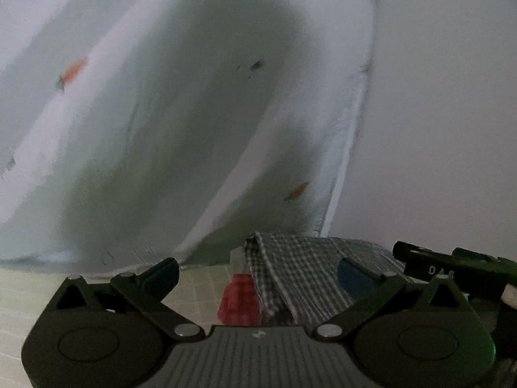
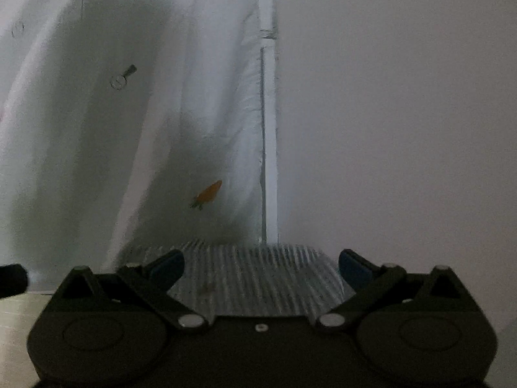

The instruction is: Fold clothes

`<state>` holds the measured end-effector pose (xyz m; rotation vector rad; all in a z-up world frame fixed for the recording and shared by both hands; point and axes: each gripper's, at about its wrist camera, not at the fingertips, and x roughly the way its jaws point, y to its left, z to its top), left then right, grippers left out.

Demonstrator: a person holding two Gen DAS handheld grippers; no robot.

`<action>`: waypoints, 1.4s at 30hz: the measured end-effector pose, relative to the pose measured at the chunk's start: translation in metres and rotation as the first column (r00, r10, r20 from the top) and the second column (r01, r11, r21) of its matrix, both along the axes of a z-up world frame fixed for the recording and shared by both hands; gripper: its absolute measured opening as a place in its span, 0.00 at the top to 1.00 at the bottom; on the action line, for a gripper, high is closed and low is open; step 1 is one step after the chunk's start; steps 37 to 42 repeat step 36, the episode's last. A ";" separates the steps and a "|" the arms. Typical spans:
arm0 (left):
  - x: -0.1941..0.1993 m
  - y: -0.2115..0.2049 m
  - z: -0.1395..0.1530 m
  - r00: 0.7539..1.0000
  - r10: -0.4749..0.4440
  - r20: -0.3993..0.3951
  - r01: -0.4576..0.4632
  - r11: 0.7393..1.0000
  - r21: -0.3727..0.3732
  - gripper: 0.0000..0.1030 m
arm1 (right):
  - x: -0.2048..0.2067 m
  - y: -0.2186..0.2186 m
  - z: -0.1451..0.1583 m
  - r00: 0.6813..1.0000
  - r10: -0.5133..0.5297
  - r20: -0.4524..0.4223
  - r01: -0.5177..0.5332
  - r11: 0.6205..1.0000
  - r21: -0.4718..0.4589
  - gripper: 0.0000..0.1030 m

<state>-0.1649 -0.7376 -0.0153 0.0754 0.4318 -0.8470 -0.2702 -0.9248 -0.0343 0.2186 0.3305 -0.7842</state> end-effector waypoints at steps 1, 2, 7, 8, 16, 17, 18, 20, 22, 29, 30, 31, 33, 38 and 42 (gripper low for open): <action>-0.012 0.008 0.004 1.000 -0.013 0.015 0.013 1.000 0.007 0.00 | -0.013 0.013 0.004 1.000 0.001 0.010 -0.001 1.000 0.021 0.00; -0.021 0.016 0.005 0.999 -0.031 0.011 0.031 0.999 0.007 0.00 | -0.026 0.026 0.008 1.000 0.006 0.014 -0.007 0.999 0.039 0.00; -0.057 0.053 0.007 0.989 -0.138 -0.055 0.139 0.990 0.010 0.00 | -0.073 0.084 0.013 0.997 0.008 -0.071 0.000 0.995 0.103 0.00; -0.063 0.058 0.006 0.987 -0.151 -0.047 0.153 0.988 0.024 0.00 | -0.081 0.093 0.011 0.997 0.006 -0.078 0.004 0.992 0.123 0.00; -0.096 0.094 0.003 0.982 -0.188 -0.024 0.189 0.977 0.098 0.00 | -0.126 0.146 -0.001 0.988 0.023 -0.155 0.008 0.981 0.192 0.00; -0.099 0.097 0.002 0.982 -0.189 -0.024 0.191 0.976 0.104 0.00 | -0.133 0.153 0.000 0.988 0.019 -0.155 0.011 0.982 0.187 0.00; -0.101 0.099 0.002 0.981 -0.191 -0.024 0.192 0.975 0.111 0.00 | -0.140 0.159 0.001 0.988 0.015 -0.155 0.014 0.983 0.181 0.00; -0.106 0.104 0.001 0.981 -0.194 -0.025 0.196 0.974 0.116 0.00 | -0.149 0.165 0.004 0.988 0.004 -0.152 0.023 0.985 0.173 0.00; -0.109 0.107 0.002 0.980 -0.199 -0.021 0.200 0.973 0.116 0.00 | -0.154 0.168 0.005 0.989 -0.008 -0.148 0.033 0.985 0.168 0.00; -0.121 0.117 0.006 0.977 -0.213 0.006 0.212 0.972 0.105 0.00 | -0.166 0.172 0.009 0.992 -0.023 -0.127 0.044 0.986 0.162 0.00; -0.123 0.118 0.007 0.977 -0.215 0.008 0.213 0.971 0.105 0.00 | -0.167 0.172 0.009 0.992 -0.023 -0.125 0.043 0.986 0.160 0.00; -0.124 0.119 0.007 0.976 -0.216 0.009 0.214 0.971 0.104 0.00 | -0.168 0.173 0.009 0.992 -0.024 -0.123 0.043 0.987 0.158 0.00; -0.125 0.119 0.007 0.976 -0.216 0.010 0.214 0.971 0.104 0.00 | -0.171 0.175 0.010 0.993 -0.024 -0.120 0.043 0.987 0.155 0.00; -0.127 0.121 0.008 0.976 -0.216 0.009 0.214 0.972 0.102 0.00 | -0.172 0.175 0.011 0.993 -0.025 -0.117 0.043 0.987 0.152 0.00; -0.127 0.121 0.008 0.976 -0.216 0.009 0.214 0.972 0.102 0.00 | -0.172 0.175 0.011 0.993 -0.025 -0.117 0.043 0.987 0.152 0.00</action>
